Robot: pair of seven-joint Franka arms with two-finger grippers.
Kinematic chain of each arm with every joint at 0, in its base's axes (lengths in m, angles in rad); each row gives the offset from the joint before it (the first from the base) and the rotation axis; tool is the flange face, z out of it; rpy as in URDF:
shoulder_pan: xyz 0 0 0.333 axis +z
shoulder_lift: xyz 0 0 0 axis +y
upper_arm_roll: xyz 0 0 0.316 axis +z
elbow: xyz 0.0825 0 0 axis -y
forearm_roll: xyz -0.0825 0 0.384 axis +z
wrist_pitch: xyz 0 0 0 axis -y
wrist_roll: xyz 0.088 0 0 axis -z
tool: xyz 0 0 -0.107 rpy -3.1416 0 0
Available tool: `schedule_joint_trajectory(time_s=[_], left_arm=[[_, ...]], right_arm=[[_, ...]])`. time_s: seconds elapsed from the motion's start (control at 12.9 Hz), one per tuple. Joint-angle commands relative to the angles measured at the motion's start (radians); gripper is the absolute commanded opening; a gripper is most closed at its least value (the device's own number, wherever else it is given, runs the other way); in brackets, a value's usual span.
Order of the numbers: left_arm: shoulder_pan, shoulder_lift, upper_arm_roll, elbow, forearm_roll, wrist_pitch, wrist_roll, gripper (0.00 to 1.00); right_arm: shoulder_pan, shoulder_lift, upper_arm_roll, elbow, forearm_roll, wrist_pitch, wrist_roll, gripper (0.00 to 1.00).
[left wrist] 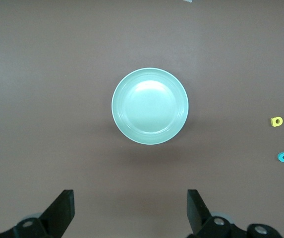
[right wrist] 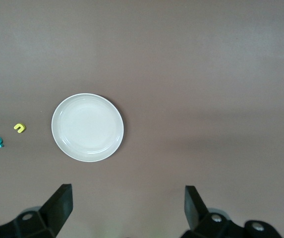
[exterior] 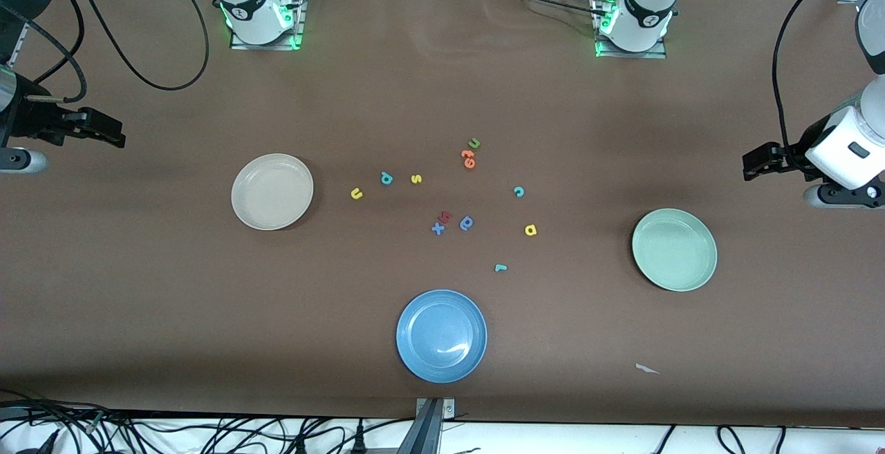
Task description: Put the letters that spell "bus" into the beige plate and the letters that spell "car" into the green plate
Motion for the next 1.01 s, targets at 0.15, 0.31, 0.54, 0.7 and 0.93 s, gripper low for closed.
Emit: schedule_joint_trajectory(time_s=[0.15,0.31,0.54,0.7,0.93], left_arm=[[-0.003,-0.004,-0.004,0.003,0.036,-0.011,-0.015,1.0],[-0.003,-0.004,-0.004,0.003,0.036,-0.011,-0.014,1.0],[-0.003,-0.006,-0.004,0.003,0.036,-0.011,-0.015,1.0],[-0.003,-0.004,-0.004,0.003,0.036,-0.009,-0.015,1.0],[0.003,-0.004,-0.001,0.005,0.036,-0.008,-0.015,1.0]], right_arm=[[0.008,-0.021,-0.008,-0.007,0.014,-0.013,0.003,1.0],[0.008,-0.021,-0.008,-0.007,0.013,-0.013,0.003,1.0],[0.008,-0.021,-0.008,-0.008,0.014,-0.013,0.003,1.0],[0.009,-0.022,-0.006,-0.008,0.02,-0.015,0.003,1.0],[0.011,-0.022,-0.005,-0.007,0.02,-0.013,0.003,1.0]])
